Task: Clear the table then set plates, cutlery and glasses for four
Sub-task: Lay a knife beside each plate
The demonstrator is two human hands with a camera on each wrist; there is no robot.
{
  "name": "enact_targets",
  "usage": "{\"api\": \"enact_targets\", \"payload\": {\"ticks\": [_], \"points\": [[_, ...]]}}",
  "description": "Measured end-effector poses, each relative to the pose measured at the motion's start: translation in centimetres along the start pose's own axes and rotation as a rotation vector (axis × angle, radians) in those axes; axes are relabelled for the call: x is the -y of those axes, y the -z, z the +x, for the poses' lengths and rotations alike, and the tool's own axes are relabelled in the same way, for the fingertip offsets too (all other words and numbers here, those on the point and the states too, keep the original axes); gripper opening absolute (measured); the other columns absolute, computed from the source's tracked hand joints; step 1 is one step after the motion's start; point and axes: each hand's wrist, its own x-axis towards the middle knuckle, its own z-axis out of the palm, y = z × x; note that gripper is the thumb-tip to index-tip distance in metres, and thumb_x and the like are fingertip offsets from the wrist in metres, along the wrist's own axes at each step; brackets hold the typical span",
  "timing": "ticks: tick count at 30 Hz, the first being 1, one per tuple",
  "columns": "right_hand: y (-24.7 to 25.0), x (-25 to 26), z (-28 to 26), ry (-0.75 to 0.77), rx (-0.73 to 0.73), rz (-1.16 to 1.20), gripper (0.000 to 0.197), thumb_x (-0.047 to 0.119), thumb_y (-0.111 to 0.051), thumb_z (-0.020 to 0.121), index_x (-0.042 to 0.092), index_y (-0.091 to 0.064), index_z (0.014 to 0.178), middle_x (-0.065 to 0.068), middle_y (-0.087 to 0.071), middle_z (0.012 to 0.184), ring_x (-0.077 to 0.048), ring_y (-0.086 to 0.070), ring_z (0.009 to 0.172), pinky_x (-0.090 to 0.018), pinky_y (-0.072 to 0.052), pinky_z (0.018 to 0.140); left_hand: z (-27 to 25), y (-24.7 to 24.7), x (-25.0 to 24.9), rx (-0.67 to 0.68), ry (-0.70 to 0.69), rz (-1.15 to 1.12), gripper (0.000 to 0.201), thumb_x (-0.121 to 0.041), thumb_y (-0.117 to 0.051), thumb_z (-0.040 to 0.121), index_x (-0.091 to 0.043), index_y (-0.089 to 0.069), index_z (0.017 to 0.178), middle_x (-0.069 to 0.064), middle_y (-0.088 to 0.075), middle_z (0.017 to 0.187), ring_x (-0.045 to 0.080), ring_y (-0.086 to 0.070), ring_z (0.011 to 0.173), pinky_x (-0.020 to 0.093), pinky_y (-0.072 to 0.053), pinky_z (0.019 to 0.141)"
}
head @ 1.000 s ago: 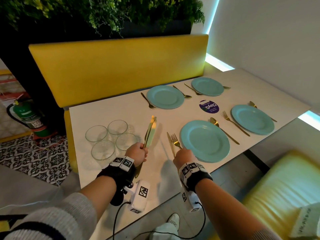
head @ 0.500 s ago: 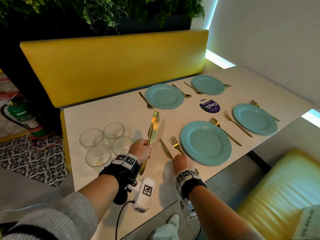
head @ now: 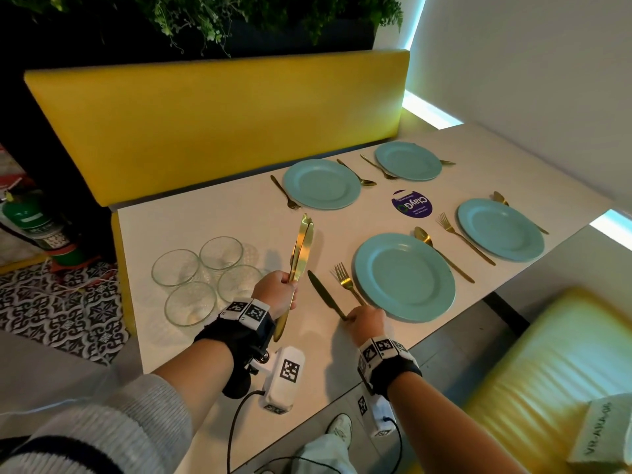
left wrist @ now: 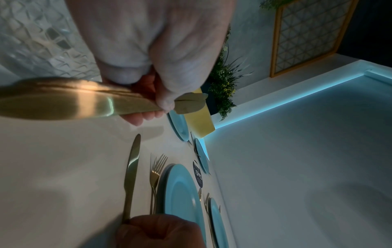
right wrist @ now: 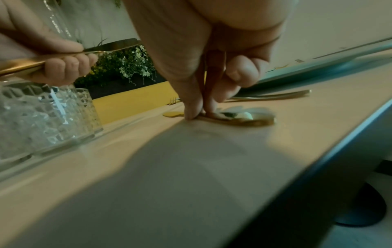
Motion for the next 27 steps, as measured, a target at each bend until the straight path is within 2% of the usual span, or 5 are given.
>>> {"api": "enact_targets", "payload": {"ticks": [4, 12, 20, 22, 27], "points": [[0.5, 0.4, 0.6, -0.02, -0.009, -0.029, 0.024, 0.028, -0.055, 0.091, 0.021, -0.071, 0.108, -0.006, -0.068, 0.106, -0.024, -0.065, 0.099, -0.032, -0.054, 0.086, 0.0, 0.0, 0.0, 0.001, 0.012, -0.014, 0.022, -0.012, -0.045, 0.097, -0.001, -0.06, 0.11, 0.002, -0.055, 0.076, 0.018, -0.055, 0.075, 0.021, -0.05, 0.063], [0.8, 0.3, 1.9, -0.082, -0.01, -0.07, 0.025, 0.026, -0.056, 0.09, 0.017, -0.069, 0.109, -0.007, -0.068, 0.106, -0.026, -0.066, 0.099, -0.032, -0.052, 0.083, 0.2, 0.0, 0.1, -0.015, 0.013, 0.001, 0.023, -0.011, -0.046, 0.096, -0.001, -0.059, 0.112, 0.009, -0.058, 0.09, 0.021, -0.055, 0.081, 0.023, -0.051, 0.068], [0.9, -0.8, 2.0, -0.101, -0.026, -0.093, 0.025, 0.028, -0.054, 0.091, 0.017, -0.069, 0.107, -0.006, -0.066, 0.095, -0.025, -0.066, 0.091, -0.03, -0.053, 0.077, 0.3, -0.2, 0.3, 0.002, 0.01, 0.024, 0.023, -0.011, -0.045, 0.096, -0.001, -0.06, 0.112, 0.007, -0.058, 0.09, 0.02, -0.055, 0.081, 0.022, -0.051, 0.066], [0.9, -0.9, 1.9, -0.091, -0.031, -0.088, 0.024, 0.027, -0.054, 0.091, 0.017, -0.07, 0.107, -0.006, -0.067, 0.097, -0.024, -0.065, 0.086, -0.031, -0.053, 0.076, 0.2, -0.2, 0.2, 0.004, 0.006, 0.029, 0.024, -0.011, -0.045, 0.096, -0.001, -0.059, 0.113, 0.008, -0.059, 0.091, 0.02, -0.055, 0.082, 0.022, -0.051, 0.066], [1.0, -1.3, 1.9, -0.081, -0.025, -0.047, 0.024, 0.025, -0.055, 0.092, 0.015, -0.07, 0.108, -0.008, -0.067, 0.102, -0.024, -0.066, 0.092, -0.03, -0.053, 0.078, 0.1, -0.5, 0.0, 0.009, 0.005, 0.032, 0.024, -0.011, -0.045, 0.097, -0.001, -0.059, 0.114, 0.008, -0.059, 0.093, 0.02, -0.055, 0.083, 0.021, -0.05, 0.065]]}}
